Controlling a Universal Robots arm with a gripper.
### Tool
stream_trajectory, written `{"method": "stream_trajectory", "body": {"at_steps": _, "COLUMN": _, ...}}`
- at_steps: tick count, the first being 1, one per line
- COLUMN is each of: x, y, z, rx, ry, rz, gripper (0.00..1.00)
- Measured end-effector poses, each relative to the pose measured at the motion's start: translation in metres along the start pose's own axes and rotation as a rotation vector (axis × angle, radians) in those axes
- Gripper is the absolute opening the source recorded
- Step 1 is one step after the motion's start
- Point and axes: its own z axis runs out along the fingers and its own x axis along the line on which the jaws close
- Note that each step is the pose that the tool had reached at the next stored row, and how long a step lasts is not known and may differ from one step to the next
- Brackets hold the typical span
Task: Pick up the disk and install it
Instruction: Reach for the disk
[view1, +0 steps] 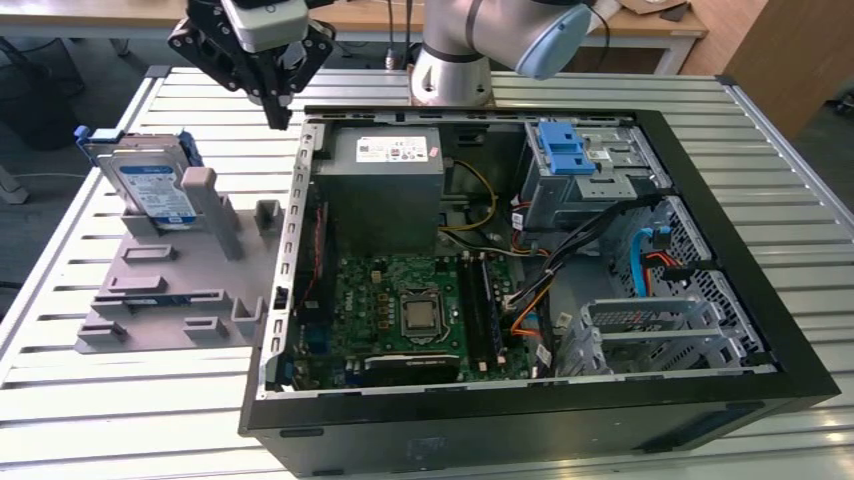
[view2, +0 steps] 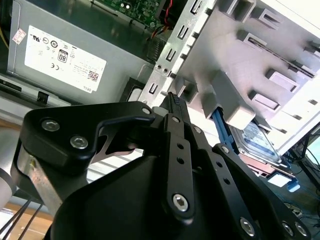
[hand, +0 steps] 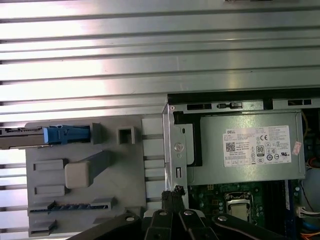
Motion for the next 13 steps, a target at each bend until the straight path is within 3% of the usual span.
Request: {"method": "stream_trajectory", "body": {"at_steps": 13, "x": 0.0036, "y": -0.0003, "z": -0.0001, "rx": 0.0000, "ry": 0.0000, "rz": 0.000, "gripper": 0.11}}
